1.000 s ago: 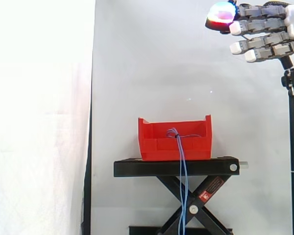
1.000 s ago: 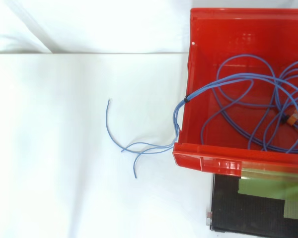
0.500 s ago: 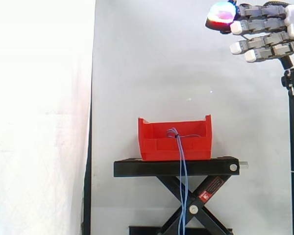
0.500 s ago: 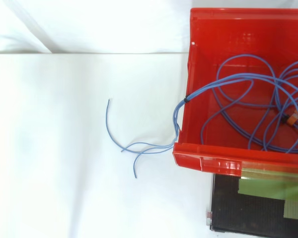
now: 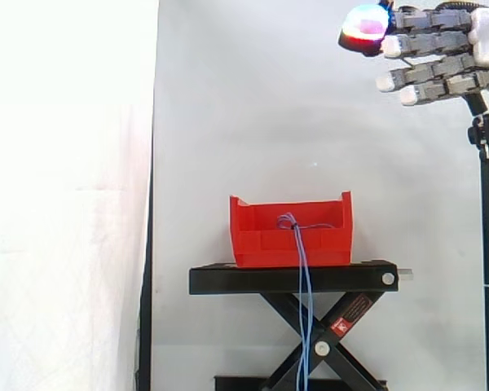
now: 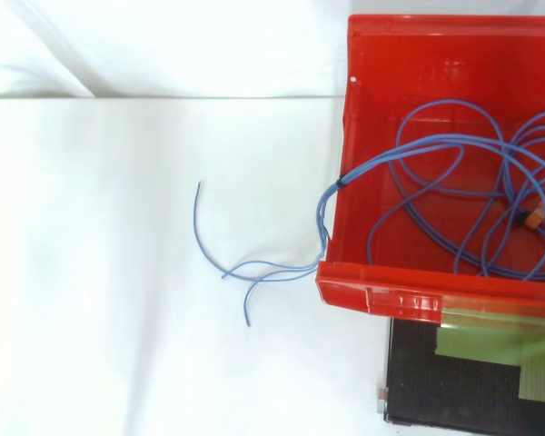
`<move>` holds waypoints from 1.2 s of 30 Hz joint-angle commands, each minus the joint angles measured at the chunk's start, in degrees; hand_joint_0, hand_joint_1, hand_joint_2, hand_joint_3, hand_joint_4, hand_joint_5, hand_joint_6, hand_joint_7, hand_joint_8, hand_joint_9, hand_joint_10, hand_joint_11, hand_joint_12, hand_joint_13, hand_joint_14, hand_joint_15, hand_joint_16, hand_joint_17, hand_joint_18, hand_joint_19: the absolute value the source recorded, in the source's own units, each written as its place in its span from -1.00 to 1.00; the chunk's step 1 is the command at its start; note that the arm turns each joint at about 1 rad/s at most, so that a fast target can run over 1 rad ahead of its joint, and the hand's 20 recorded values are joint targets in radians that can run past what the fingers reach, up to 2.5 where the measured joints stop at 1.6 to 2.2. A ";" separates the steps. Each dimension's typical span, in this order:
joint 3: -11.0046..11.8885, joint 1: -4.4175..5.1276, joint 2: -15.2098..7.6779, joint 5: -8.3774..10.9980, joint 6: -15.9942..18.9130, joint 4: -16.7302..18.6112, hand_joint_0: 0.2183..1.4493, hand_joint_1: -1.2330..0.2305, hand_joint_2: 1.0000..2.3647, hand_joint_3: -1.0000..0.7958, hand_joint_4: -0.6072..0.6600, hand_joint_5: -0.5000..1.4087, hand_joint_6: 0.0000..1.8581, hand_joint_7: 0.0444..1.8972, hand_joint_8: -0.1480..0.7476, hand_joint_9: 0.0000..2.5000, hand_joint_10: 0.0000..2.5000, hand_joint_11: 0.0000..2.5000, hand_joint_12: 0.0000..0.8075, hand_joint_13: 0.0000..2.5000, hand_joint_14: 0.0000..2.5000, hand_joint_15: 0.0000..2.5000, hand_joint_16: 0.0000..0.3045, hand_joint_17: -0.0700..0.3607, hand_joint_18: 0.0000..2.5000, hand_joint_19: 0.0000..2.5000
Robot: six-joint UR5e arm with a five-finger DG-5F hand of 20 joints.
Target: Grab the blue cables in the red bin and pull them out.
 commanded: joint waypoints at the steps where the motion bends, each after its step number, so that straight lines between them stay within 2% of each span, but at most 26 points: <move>1: 0.00 0.01 0.00 2.55 -4.99 0.53 -0.11 -0.35 -1.00 -1.00 0.25 -0.34 -1.00 -0.89 -0.05 -0.74 -1.00 -0.82 -0.19 -1.00 -0.99 -0.81 -0.66 -0.14 -1.00 -0.77; 7: 0.00 0.01 0.00 5.80 -6.74 0.71 -0.11 -0.35 -1.00 -1.00 0.26 -0.33 -1.00 -0.89 -0.02 -0.73 -1.00 -0.83 -0.20 -0.99 -0.99 -0.79 -0.67 -0.14 -1.00 -0.76; 8: 0.00 0.01 -0.09 7.29 -7.71 1.24 -0.11 -0.35 -1.00 -1.00 0.26 -0.33 -1.00 -0.89 -0.02 -0.73 -1.00 -0.83 -0.20 -0.99 -0.99 -0.79 -0.67 -0.14 -1.00 -0.76; 9: 0.00 0.01 -0.09 7.29 -7.71 1.24 -0.11 -0.35 -1.00 -1.00 0.26 -0.33 -1.00 -0.89 -0.02 -0.73 -1.00 -0.83 -0.20 -0.99 -0.99 -0.79 -0.67 -0.14 -1.00 -0.76; 12: 0.00 0.19 -0.09 10.63 -11.23 1.41 -0.11 -0.35 -1.00 -1.00 0.26 -0.33 -1.00 -0.89 -0.02 -0.73 -1.00 -0.82 -0.20 -0.99 -0.99 -0.79 -0.66 -0.14 -1.00 -0.76; 14: 0.00 0.19 -0.09 10.90 -11.75 1.41 -0.11 -0.35 -1.00 -1.00 0.26 -0.33 -1.00 -0.89 -0.02 -0.73 -1.00 -0.82 -0.20 -0.99 -0.99 -0.79 -0.66 -0.14 -1.00 -0.75; 16: 0.00 0.36 -0.09 11.42 -14.30 1.50 -0.11 -0.35 -1.00 -1.00 0.27 -0.33 -1.00 -0.89 -0.02 -0.73 -1.00 -0.82 -0.20 -0.99 -0.99 -0.79 -0.66 -0.14 -1.00 -0.76; 19: 0.00 0.63 -0.09 11.51 -15.80 1.50 -0.11 -0.35 -1.00 -1.00 0.27 -0.32 -1.00 -0.89 -0.02 -0.72 -1.00 -0.82 -0.20 -0.99 -0.99 -0.79 -0.66 -0.14 -1.00 -0.75; 21: 0.00 0.72 -1.67 11.86 -17.91 1.50 -0.11 -0.35 -1.00 -1.00 0.27 -0.32 -1.00 -0.89 -0.02 -0.72 -1.00 -0.82 -0.20 -0.98 -0.99 -0.79 -0.67 -0.14 -1.00 -0.75; 23: 0.00 0.72 -2.81 11.51 -18.26 1.50 -0.11 -0.35 -1.00 -1.00 0.27 -0.32 -1.00 -0.90 -0.01 -0.72 -1.00 -0.82 -0.20 -0.98 -0.99 -0.79 -0.67 -0.14 -1.00 -0.75; 27: 0.00 0.72 -3.25 11.78 -18.52 3.35 -0.10 -0.35 -1.00 -1.00 0.27 -0.32 -1.00 -0.89 -0.01 -0.72 -1.00 -0.81 -0.20 -0.98 -0.99 -0.79 -0.67 -0.15 -1.00 -0.75; 28: 0.00 0.80 -3.25 12.04 -20.72 3.26 -0.10 -0.35 -1.00 -1.00 0.27 -0.32 -1.00 -0.89 -0.01 -0.72 -1.00 -0.82 -0.19 -0.98 -0.99 -0.79 -0.67 -0.15 -1.00 -0.75; 30: -0.09 0.80 -3.25 12.30 -22.39 2.99 -0.10 -0.35 -1.00 -1.00 0.27 -0.32 -1.00 -0.89 -0.02 -0.72 -1.00 -0.81 -0.20 -0.98 -0.99 -0.79 -0.67 -0.15 -1.00 -0.75; 33: 0.00 0.72 -2.72 13.80 -28.28 2.47 -0.10 -0.35 -1.00 -1.00 0.27 -0.31 -1.00 -0.89 -0.02 -0.72 -1.00 -0.81 -0.19 -0.98 -0.99 -0.79 -0.67 -0.15 -1.00 -0.75; 36: 0.00 0.80 -1.23 13.80 -30.39 2.20 -0.10 -0.35 -1.00 -1.00 0.28 -0.30 -1.00 -0.89 -0.02 -0.72 -1.00 -0.82 -0.19 -0.98 -0.99 -0.79 -0.67 -0.14 -1.00 -0.75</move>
